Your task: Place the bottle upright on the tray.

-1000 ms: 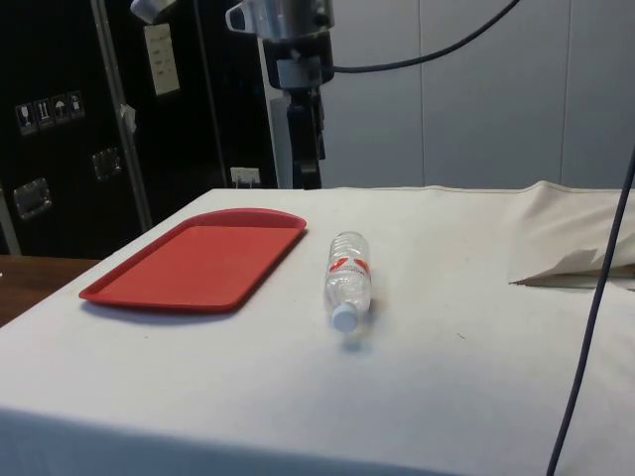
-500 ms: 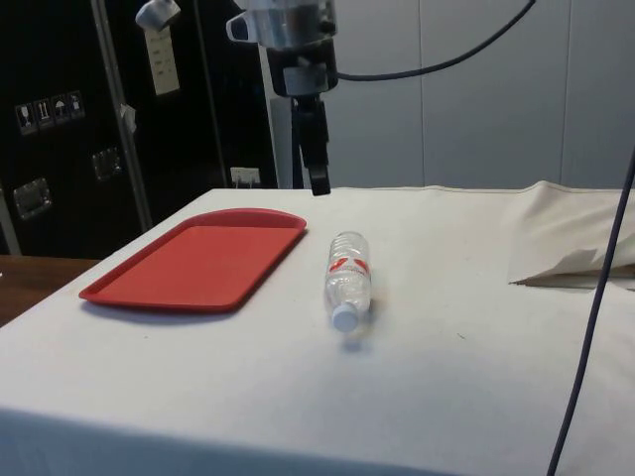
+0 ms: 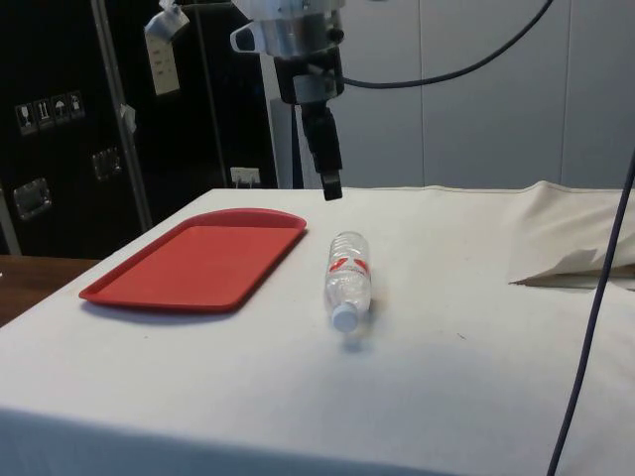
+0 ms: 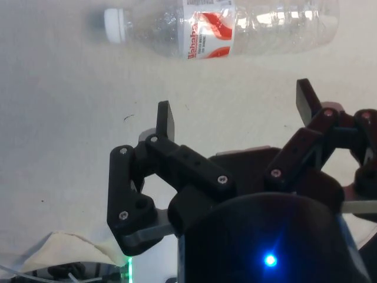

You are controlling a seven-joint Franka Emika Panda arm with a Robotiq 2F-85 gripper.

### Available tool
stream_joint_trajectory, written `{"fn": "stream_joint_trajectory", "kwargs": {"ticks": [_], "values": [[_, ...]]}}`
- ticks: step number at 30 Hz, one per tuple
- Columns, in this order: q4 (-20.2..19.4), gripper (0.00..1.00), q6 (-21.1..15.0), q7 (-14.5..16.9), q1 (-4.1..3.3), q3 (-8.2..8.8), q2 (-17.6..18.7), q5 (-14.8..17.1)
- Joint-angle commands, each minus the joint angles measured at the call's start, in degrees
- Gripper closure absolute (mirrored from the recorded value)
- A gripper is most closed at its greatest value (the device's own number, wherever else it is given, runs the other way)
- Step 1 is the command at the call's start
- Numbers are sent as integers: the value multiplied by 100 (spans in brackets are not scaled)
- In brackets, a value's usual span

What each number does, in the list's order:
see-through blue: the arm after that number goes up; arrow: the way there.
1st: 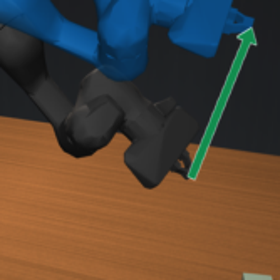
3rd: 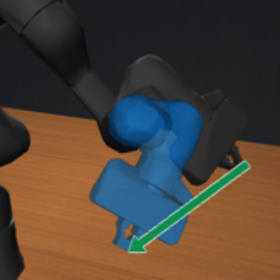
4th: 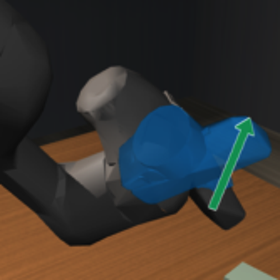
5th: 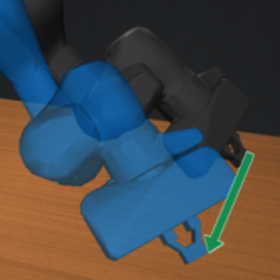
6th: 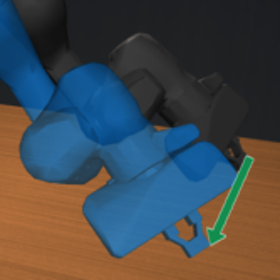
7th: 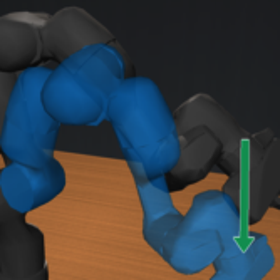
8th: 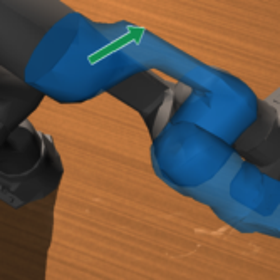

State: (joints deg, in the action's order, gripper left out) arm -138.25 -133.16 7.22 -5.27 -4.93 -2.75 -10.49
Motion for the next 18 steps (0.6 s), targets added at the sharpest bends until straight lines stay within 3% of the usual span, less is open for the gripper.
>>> {"fn": "stream_joint_trajectory", "kwargs": {"ticks": [1,12,18], "values": [[-29,0,-92,57,6,6,23,-46],[-46,0,-92,435,6,52,69,0],[-138,0,-315,710,11,92,97,-52]]}}
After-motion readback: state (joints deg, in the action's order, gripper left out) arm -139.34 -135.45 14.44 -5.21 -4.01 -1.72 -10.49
